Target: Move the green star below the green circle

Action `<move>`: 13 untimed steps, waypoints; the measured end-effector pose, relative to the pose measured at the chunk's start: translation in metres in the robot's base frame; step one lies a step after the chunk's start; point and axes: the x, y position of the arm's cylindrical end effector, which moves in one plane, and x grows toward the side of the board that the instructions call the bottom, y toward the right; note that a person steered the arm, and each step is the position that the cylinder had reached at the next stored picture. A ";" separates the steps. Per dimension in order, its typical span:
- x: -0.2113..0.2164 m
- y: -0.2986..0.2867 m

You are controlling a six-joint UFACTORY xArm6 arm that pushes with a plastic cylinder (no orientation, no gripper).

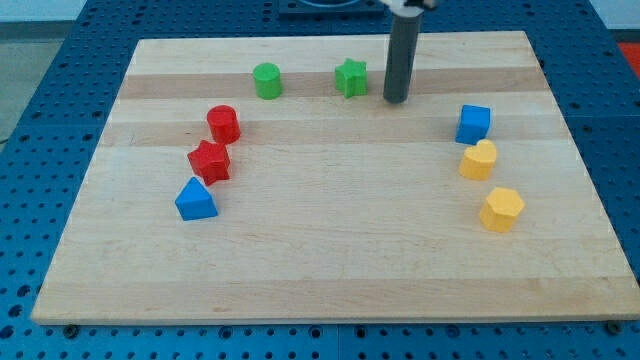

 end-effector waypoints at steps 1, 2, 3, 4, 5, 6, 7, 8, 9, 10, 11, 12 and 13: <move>0.066 -0.020; 0.004 0.023; -0.065 -0.008; -0.094 -0.088; -0.100 -0.069; -0.076 -0.085; -0.068 -0.121; -0.045 -0.123; -0.039 -0.105; -0.035 -0.152; -0.054 -0.187; -0.082 -0.185; -0.038 -0.093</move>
